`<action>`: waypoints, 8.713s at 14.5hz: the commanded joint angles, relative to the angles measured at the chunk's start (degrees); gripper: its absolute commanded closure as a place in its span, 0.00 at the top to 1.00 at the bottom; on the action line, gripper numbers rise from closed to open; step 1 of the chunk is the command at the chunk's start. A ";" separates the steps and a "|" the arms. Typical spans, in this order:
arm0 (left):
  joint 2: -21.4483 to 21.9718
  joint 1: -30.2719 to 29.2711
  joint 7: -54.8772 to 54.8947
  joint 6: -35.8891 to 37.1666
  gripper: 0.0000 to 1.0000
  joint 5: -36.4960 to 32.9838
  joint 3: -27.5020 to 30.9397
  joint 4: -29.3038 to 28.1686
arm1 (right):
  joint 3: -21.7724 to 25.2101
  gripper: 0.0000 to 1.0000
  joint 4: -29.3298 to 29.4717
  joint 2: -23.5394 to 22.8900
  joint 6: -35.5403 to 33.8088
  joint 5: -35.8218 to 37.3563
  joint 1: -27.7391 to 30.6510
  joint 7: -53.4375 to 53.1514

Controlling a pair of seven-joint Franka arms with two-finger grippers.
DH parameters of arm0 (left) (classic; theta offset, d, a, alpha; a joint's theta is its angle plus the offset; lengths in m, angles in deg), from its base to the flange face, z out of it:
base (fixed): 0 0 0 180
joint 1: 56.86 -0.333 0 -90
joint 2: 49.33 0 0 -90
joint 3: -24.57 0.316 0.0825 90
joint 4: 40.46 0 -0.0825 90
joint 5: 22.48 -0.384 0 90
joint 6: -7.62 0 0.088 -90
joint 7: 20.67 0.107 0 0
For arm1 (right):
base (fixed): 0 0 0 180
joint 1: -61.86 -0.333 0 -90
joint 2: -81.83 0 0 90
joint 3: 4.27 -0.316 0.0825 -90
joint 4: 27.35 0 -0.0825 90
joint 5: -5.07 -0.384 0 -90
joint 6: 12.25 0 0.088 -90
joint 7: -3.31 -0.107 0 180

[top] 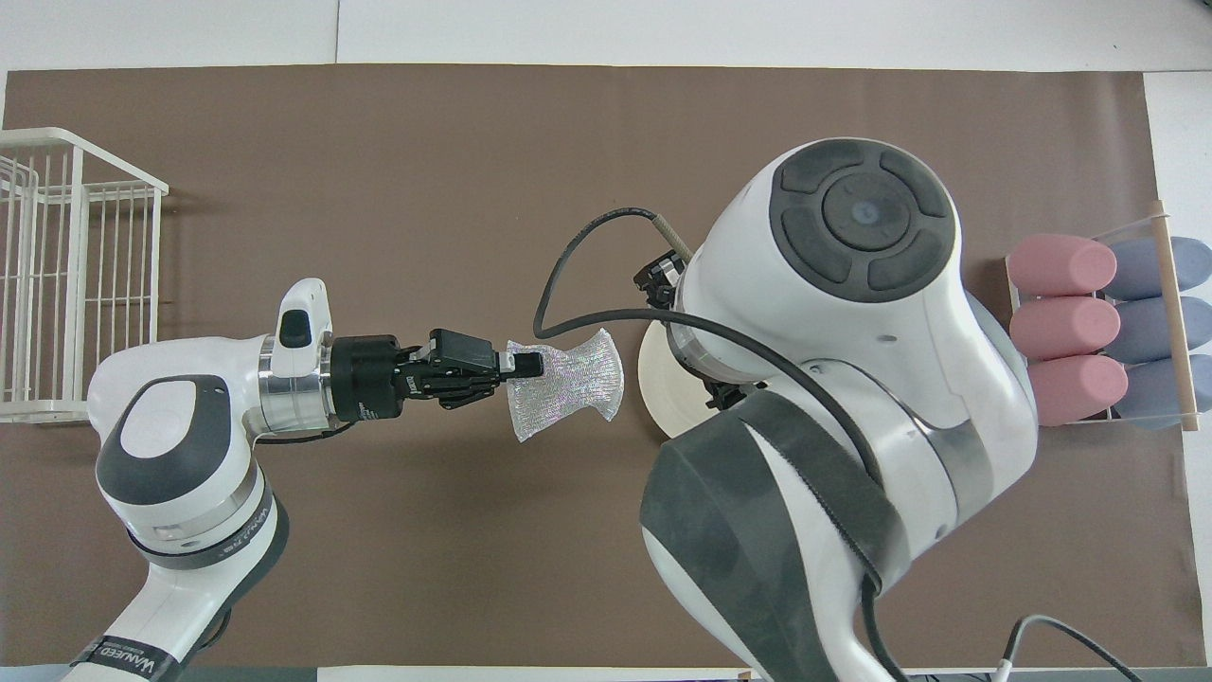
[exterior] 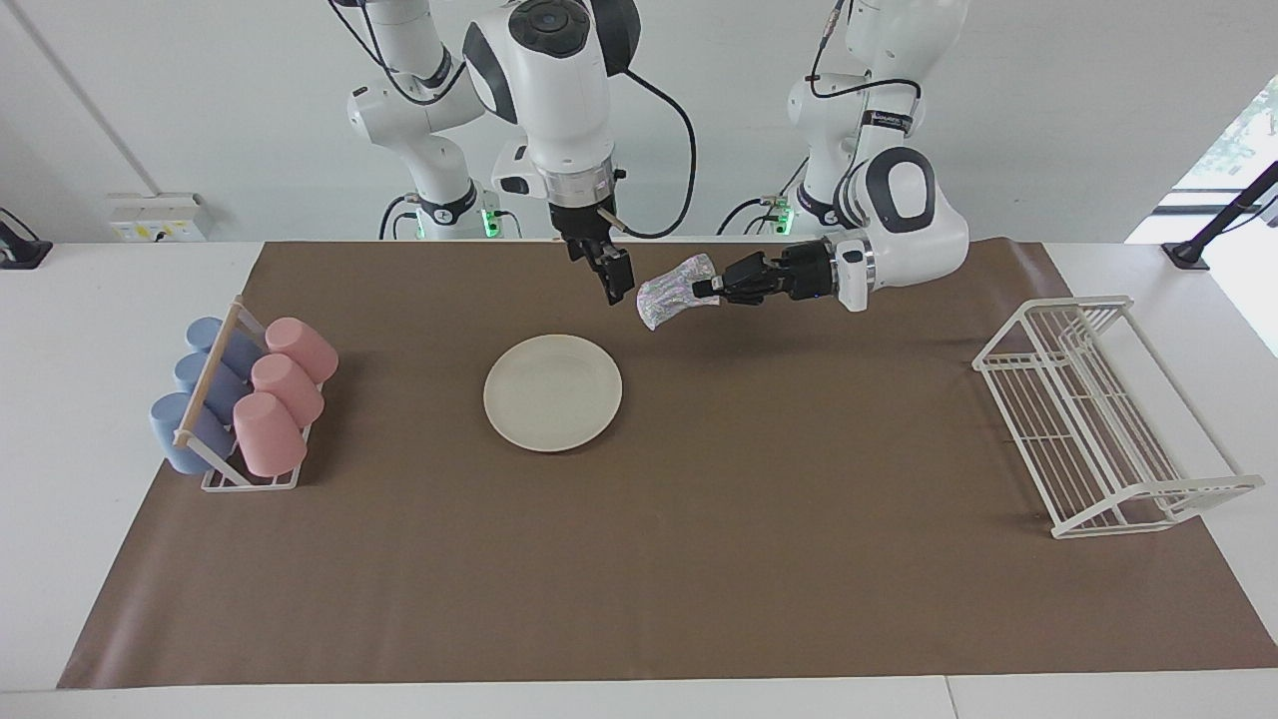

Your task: Wipe plate with sponge

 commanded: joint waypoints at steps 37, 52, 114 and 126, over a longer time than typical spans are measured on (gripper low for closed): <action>3.60 1.74 5.51 -1.71 1.00 2.42 0.84 -5.24 | -1.05 0.00 -18.93 6.59 24.73 -6.38 -6.74 -10.04; 3.78 1.65 5.78 -3.46 1.00 1.46 1.01 -5.68 | -0.96 0.00 -36.41 1.94 42.57 -5.86 4.59 2.87; 1.67 -5.90 2.15 0.46 1.00 -22.56 0.75 1.53 | -1.14 0.00 -12.88 -1.24 17.28 -0.95 0.73 -15.30; -0.17 7.09 7.53 -8.98 1.00 -2.51 0.66 1.52 | -1.14 0.00 -8.21 -0.35 11.90 1.97 -2.61 -20.24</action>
